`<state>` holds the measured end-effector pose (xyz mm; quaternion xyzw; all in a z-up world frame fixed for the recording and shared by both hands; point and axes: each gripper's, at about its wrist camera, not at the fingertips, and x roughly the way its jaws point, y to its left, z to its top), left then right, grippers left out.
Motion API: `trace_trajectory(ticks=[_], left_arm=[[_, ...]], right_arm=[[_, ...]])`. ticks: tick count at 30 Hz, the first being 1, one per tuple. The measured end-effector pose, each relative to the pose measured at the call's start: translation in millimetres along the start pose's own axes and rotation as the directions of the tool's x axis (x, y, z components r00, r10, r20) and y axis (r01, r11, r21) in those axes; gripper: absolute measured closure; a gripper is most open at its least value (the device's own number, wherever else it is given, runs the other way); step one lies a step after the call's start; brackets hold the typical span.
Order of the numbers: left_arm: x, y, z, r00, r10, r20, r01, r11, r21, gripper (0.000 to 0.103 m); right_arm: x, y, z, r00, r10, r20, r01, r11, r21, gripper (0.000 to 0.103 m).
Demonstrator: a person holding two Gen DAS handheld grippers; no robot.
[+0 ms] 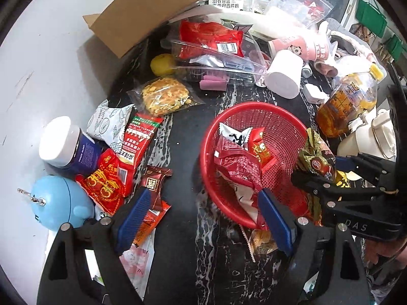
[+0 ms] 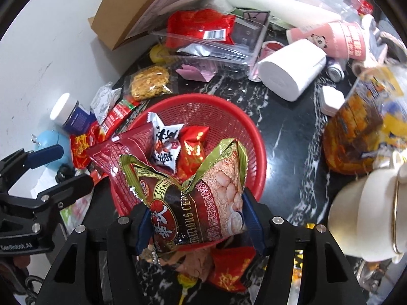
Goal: Organize snacks
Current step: 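Open both grippers to drop the red bag and green-gold bag into the basket, then raise both open grippers away from the red basket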
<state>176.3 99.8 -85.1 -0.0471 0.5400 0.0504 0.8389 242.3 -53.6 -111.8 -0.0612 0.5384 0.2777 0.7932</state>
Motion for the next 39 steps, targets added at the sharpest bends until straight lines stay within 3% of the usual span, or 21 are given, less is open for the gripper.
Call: trace_trajectory(ticks=[6, 18, 39], left_arm=[[-2.6, 2.0, -2.1, 1.000, 0.003, -0.001, -0.003, 1.000, -0.006, 0.017], [-25.0, -4.4, -4.0, 1.000, 0.005, 0.029, -0.006, 1.000, 0.008, 0.017], [-113.4, -39.8, -18.5, 0.984, -0.028, 0.175, 0.017, 0.997, 0.069, 0.017]], right_arm=[[1.1, 6.7, 1.1, 1.000, 0.007, -0.017, -0.007, 1.000, -0.007, 0.032], [-20.6, 10.0, -3.9, 1.000, -0.005, -0.003, 0.005, 1.000, 0.006, 0.032], [-127.1, 16.7, -28.3, 0.983, -0.077, 0.166, 0.075, 0.997, 0.020, 0.032]])
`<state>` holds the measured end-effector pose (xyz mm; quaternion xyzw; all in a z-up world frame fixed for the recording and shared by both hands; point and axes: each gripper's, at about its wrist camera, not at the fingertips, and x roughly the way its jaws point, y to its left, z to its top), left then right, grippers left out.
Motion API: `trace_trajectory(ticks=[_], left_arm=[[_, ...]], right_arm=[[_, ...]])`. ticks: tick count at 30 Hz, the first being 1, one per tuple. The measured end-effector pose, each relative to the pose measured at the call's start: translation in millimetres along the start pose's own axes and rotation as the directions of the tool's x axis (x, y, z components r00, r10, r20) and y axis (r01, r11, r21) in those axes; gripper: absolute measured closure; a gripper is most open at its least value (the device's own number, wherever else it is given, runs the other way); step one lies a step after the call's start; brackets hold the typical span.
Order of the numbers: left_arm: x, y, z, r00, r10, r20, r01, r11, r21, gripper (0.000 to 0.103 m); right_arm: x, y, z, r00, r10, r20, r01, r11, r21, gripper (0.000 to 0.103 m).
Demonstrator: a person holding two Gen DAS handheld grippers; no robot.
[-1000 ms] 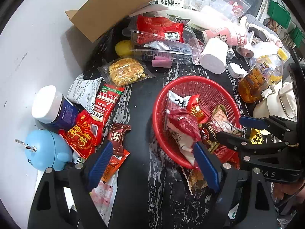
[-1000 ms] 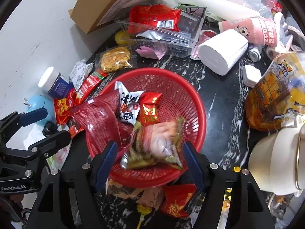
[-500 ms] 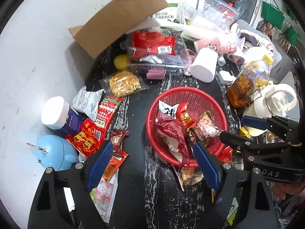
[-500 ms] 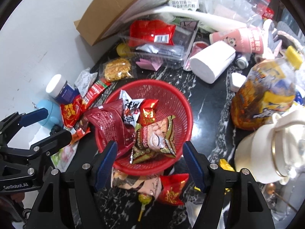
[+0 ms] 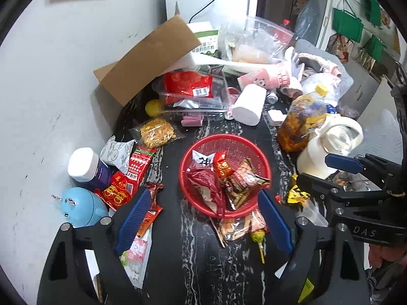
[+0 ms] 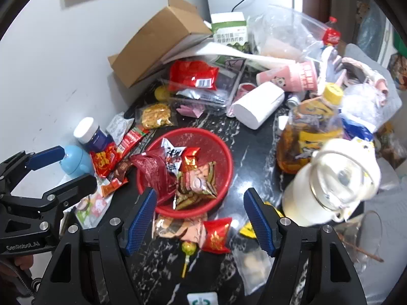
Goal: Organize snacks
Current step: 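Raise both open grippers away from the red basket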
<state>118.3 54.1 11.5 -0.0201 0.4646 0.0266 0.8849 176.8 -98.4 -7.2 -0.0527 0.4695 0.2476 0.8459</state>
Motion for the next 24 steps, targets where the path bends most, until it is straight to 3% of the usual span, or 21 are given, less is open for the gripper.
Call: trace_trajectory(ticks=[13, 24], left_arm=[[-38.3, -37.2, -31.1, 0.996, -0.085, 0.022, 0.084, 0.995, 0.053, 0.017], [-40.5, -63.7, -68.6, 0.992, -0.124, -0.016, 0.125, 0.985, 0.122, 0.017]], right_arm=[[-60.7, -8.4, -48.7, 0.998, -0.050, 0.050, 0.048, 0.998, 0.039, 0.032], [-69.3, -15.4, -104.2, 0.998, -0.063, -0.003, 0.063, 0.994, 0.093, 0.032]])
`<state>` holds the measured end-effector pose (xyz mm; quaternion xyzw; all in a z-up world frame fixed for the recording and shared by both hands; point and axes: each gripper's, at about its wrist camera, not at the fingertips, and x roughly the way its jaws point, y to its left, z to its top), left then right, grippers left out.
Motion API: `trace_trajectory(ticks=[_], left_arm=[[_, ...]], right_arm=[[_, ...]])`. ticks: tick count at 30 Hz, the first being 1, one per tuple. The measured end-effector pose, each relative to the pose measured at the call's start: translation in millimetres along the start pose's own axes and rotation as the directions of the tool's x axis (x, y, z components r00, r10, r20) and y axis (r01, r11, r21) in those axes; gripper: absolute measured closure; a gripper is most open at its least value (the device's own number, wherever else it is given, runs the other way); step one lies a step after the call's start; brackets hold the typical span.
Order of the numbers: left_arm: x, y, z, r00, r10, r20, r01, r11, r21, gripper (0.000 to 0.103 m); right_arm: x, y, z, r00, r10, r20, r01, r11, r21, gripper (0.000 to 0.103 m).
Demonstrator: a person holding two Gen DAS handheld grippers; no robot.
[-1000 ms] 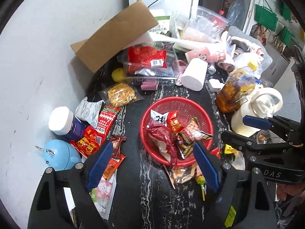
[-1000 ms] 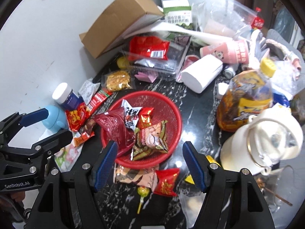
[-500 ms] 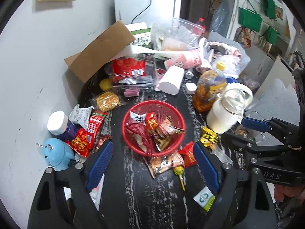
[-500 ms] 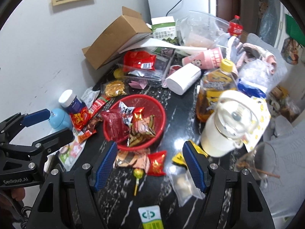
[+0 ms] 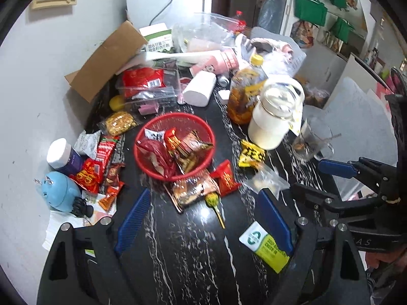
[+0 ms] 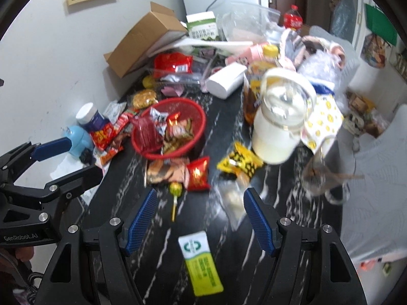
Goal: Organize snacks
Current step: 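Raise both open grippers away from the red basket, then reach the right gripper down and grasp the yellow-green SELF-DISCIPLINE CHECK-IN packet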
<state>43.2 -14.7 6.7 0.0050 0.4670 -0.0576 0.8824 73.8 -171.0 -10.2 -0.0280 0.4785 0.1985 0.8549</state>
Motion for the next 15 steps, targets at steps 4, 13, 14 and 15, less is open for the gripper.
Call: trace_trajectory(ticks=[4, 13, 14, 15], left_arm=[[8.6, -4.2, -13.5, 0.999, -0.013, -0.032, 0.013, 1.000, 0.003, 0.017], [35.8, -11.2, -47.1, 0.990, -0.004, -0.142, 0.008, 1.000, 0.025, 0.017], [39.6, -11.2, -50.5, 0.988, -0.002, -0.157, 0.006, 1.000, 0.027, 0.017], [44.4, -11.4, -54.5, 0.985, 0.002, -0.175, 0.003, 1.000, 0.028, 0.017]], right_arm=[[3.7, -2.4, -21.1, 0.999, 0.007, -0.031, -0.006, 1.000, 0.011, 0.032], [34.2, -3.3, -66.4, 0.988, 0.017, -0.151, -0.014, 1.000, 0.024, 0.032], [39.9, -3.7, -72.0, 0.986, 0.020, -0.168, -0.016, 1.000, 0.026, 0.032], [44.5, -4.0, -76.1, 0.983, 0.021, -0.182, -0.016, 0.999, 0.028, 0.032]])
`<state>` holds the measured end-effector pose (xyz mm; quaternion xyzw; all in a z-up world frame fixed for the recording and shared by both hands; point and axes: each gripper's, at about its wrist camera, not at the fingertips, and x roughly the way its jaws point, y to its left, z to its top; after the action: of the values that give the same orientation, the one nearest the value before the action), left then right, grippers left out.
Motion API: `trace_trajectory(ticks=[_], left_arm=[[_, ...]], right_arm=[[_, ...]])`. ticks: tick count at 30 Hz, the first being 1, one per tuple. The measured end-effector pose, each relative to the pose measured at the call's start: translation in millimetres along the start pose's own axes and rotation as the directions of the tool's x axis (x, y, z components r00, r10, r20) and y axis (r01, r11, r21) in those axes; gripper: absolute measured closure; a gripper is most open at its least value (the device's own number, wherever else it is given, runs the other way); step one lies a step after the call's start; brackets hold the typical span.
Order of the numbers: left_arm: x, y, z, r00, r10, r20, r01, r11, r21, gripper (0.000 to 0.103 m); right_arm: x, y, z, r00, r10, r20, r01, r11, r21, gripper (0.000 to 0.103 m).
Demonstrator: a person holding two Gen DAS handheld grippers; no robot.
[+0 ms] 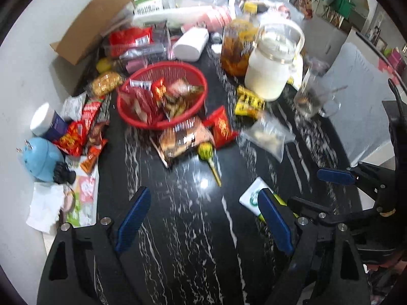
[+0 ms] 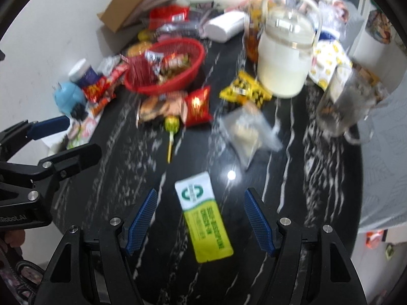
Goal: Organize snacks
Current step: 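Reach the right gripper down and grasp the yellow-green SELF-DISCIPLINE CHECK-IN packet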
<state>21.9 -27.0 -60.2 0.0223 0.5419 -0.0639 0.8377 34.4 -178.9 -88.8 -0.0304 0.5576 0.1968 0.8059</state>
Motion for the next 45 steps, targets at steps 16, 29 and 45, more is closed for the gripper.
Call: trace_trajectory(ticks=[16, 29, 45], left_arm=[[53.0, 5.1, -26.9, 0.989, -0.003, -0.146, 0.000, 1.000, -0.017, 0.017], [68.0, 9.8, -30.6, 0.981, -0.004, -0.193, -0.004, 0.999, -0.041, 0.017], [64.0, 13.8, -14.1, 0.989, -0.036, -0.145, 0.026, 0.997, -0.068, 0.017]], right_arm=[[70.8, -2.5, -26.6, 0.985, -0.015, -0.171, 0.011, 1.000, -0.020, 0.032], [92.2, 10.5, -29.4, 0.982, -0.112, -0.155, 0.094, 0.988, -0.120, 0.046], [58.8, -9.4, -16.8, 0.998, -0.035, -0.058, 0.033, 0.999, -0.040, 0.065]])
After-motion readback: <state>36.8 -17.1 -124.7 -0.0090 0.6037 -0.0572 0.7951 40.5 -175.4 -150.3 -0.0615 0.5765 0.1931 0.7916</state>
